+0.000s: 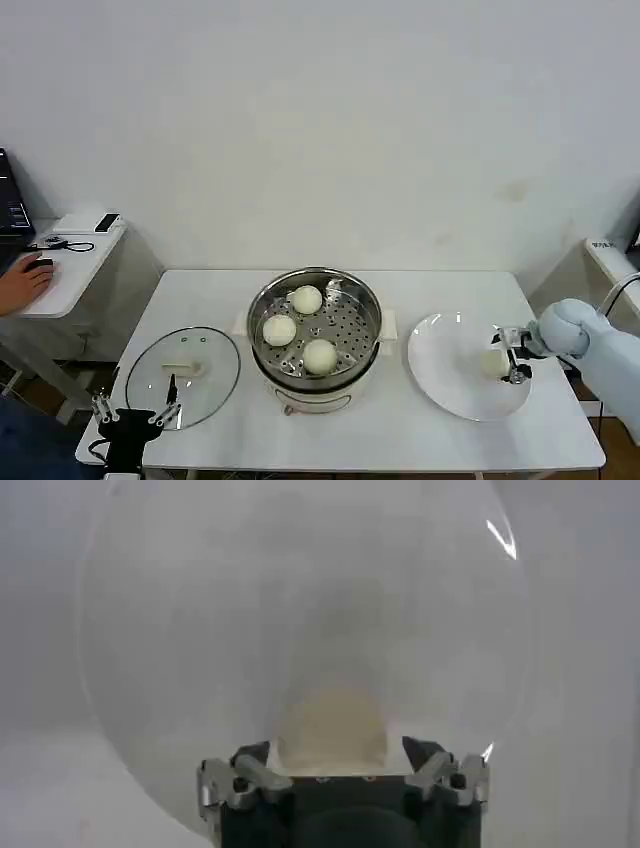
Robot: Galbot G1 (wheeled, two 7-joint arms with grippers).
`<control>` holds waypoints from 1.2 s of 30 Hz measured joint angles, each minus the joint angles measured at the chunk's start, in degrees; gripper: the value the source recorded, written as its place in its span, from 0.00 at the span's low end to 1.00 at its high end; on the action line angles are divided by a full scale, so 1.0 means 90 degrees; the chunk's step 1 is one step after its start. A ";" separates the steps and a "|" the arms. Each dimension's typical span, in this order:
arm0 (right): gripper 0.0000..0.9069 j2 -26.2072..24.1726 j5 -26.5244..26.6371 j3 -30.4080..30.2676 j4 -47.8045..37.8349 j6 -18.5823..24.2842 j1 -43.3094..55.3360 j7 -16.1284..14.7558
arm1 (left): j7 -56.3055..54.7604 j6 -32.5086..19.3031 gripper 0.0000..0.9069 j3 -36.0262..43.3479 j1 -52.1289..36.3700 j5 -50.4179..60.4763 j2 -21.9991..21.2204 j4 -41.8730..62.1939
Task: Take steamed baozi put them in steamer then cover it.
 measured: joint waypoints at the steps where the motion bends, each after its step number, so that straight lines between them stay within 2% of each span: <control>1: 0.83 0.0006 -0.0006 -0.0002 -0.0005 -0.0014 0.0002 -0.0007 | 0.0000 0.0000 1.00 0.0002 -0.0001 0.0000 0.0000 0.0000; 6: 0.73 0.0007 -0.0007 -0.0038 -0.0008 -0.0073 0.0003 -0.0063 | 0.0004 0.0000 1.00 0.0000 0.0008 -0.0002 0.0011 -0.0001; 13: 0.64 -0.0035 -0.0013 -0.0072 -0.0015 -0.0101 0.0072 -0.0215 | 0.0003 -0.0001 1.00 0.0005 0.0011 -0.0002 0.0007 -0.0026; 25: 0.63 -0.0169 0.0137 -0.0236 0.0045 -0.0165 0.0379 -0.0481 | -0.0006 -0.0021 1.00 0.0004 0.0049 -0.0007 -0.0002 -0.0070; 36: 0.63 -0.0365 0.0631 -0.0661 0.0408 -0.0377 0.1208 -0.0467 | -0.0005 -0.0009 1.00 -0.0005 0.0017 0.0003 0.0009 -0.0133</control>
